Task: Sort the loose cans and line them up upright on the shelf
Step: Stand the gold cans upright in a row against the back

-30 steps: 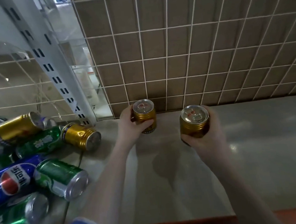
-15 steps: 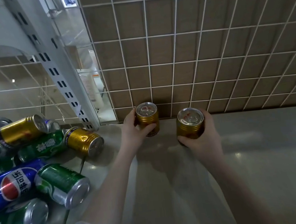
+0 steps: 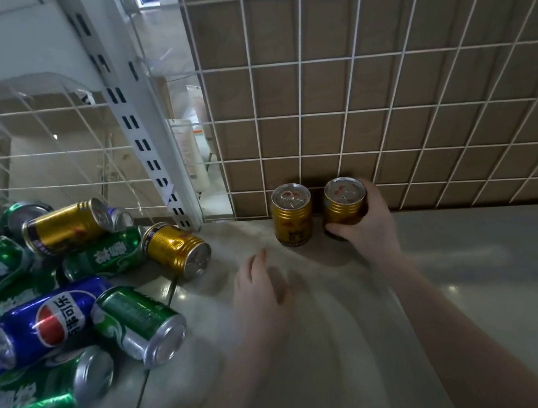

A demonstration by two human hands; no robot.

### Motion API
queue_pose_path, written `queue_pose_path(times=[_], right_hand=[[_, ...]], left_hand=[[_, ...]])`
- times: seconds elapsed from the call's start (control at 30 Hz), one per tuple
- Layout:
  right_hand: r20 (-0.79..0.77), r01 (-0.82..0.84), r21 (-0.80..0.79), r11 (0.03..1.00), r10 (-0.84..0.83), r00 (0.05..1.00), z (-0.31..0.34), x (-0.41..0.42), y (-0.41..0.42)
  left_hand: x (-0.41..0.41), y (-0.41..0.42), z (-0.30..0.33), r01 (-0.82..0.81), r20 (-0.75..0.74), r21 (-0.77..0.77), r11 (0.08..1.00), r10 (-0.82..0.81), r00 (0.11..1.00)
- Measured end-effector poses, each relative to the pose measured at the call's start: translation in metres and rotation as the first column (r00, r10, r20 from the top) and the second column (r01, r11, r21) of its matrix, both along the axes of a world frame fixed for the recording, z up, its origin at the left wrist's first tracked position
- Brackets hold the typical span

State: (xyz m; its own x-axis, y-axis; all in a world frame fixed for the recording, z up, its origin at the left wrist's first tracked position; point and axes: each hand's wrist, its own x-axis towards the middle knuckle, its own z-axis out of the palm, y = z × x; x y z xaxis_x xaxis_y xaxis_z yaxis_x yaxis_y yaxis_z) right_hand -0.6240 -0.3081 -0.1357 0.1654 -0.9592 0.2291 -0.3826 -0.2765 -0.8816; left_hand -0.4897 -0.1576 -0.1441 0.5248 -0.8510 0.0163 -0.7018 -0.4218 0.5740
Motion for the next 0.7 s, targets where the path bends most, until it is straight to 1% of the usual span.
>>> queue_pose_path(times=[0.1,0.2,0.3,0.53,0.7], right_hand=[[-0.002,0.000,-0.034,0.999,0.000,1.000,-0.005,0.005,-0.008],[0.010,-0.006,-0.058,0.998,0.007,1.000,-0.009,0.008,-0.011],[0.015,-0.002,-0.048,0.999,0.003,1.000,-0.009,0.009,-0.010],[0.042,-0.005,-0.004,1.000,0.005,0.999,-0.009,0.012,0.000],[-0.010,-0.012,0.069,0.998,0.012,1.000,-0.001,0.011,0.006]], left_hand=[[-0.002,0.010,-0.003,0.038,0.087,0.087,0.995,-0.046,0.995],[-0.001,0.014,-0.003,0.014,0.184,0.133,0.991,-0.039,0.982],[0.001,0.015,-0.003,-0.020,0.248,0.149,0.989,-0.018,0.969],[0.001,0.014,-0.008,-0.036,0.286,0.134,0.990,-0.004,0.958],[0.000,0.015,-0.001,-0.015,0.309,0.150,0.989,-0.033,0.950]])
